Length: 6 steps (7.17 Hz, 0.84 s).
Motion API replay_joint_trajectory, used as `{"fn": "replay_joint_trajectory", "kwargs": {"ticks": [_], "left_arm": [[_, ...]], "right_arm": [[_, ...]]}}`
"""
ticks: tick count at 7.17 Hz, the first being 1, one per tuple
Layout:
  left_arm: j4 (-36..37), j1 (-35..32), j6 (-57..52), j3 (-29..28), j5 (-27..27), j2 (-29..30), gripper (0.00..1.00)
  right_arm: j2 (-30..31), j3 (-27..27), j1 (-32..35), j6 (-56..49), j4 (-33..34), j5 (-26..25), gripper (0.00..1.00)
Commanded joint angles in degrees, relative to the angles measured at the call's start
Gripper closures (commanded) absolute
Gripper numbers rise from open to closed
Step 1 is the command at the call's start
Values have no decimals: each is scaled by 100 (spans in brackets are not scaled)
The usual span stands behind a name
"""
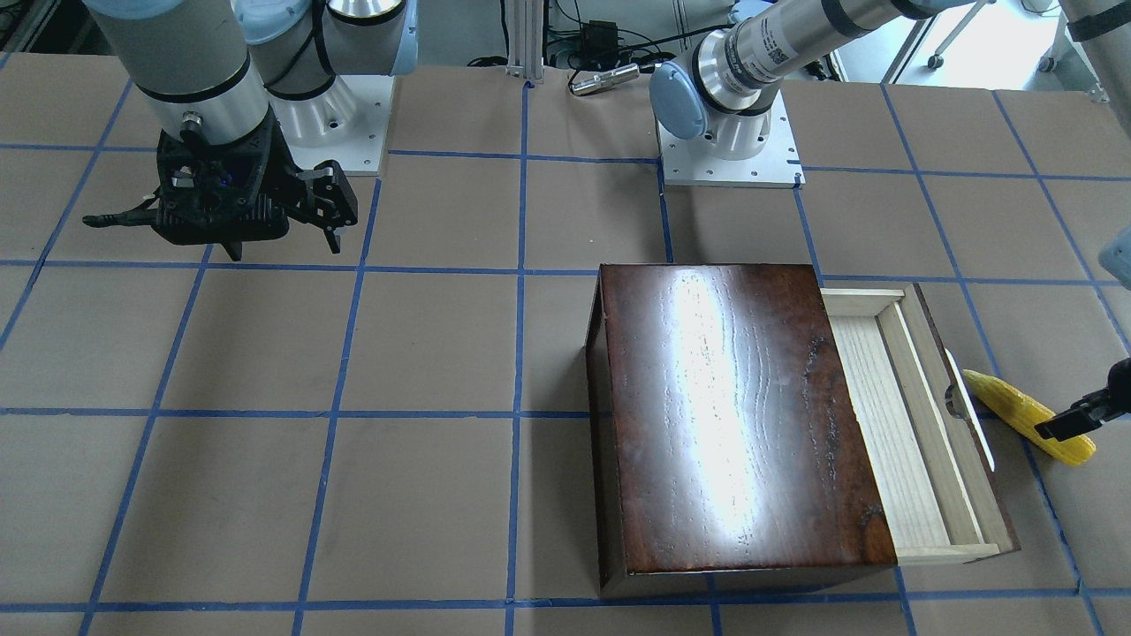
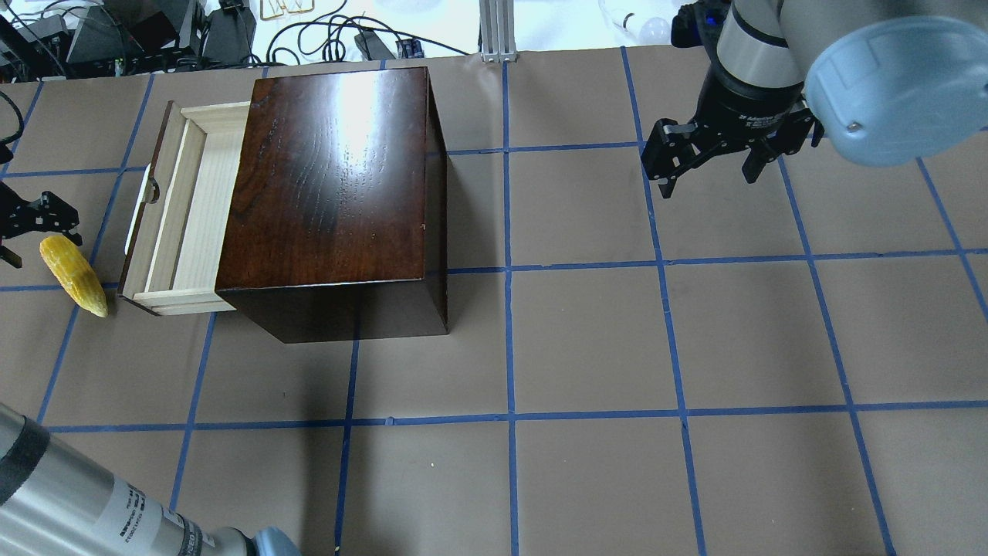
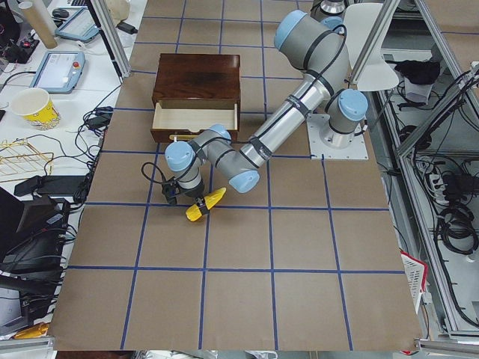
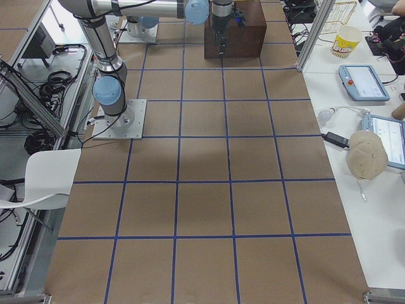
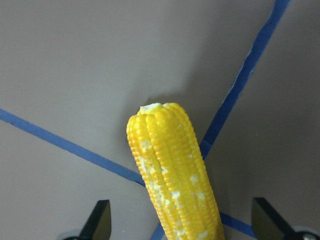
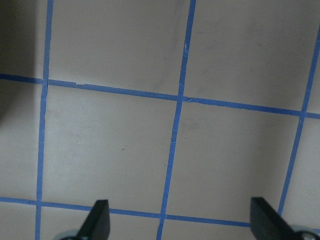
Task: Open drawer and put corn inside
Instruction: 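Lower the left gripper and grasp the yellow corn cob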
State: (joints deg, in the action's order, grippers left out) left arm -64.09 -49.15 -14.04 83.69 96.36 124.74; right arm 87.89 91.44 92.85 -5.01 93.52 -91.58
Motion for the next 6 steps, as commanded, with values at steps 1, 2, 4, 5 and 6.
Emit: {"fn": "replay_joint_trajectory", "kwargs": {"ticks": [1,2,4,5,6], "left_arm": [[28,2,200,-19,-3,164,0],[28,2,409,-20,-11,208,0],[28,-7,437,-28,-12,279,0],[28,-7,437,-20,-12,288,0],[28,2,437,-28,-20,323,3]], "right_arm": [[0,-3,-13,0,0,0,0],[0,-3,4,0,0,0,0],[0,-3,5,0,0,0,0],[0,-3,-13,0,0,0,0],[0,-3,4,0,0,0,0]]}}
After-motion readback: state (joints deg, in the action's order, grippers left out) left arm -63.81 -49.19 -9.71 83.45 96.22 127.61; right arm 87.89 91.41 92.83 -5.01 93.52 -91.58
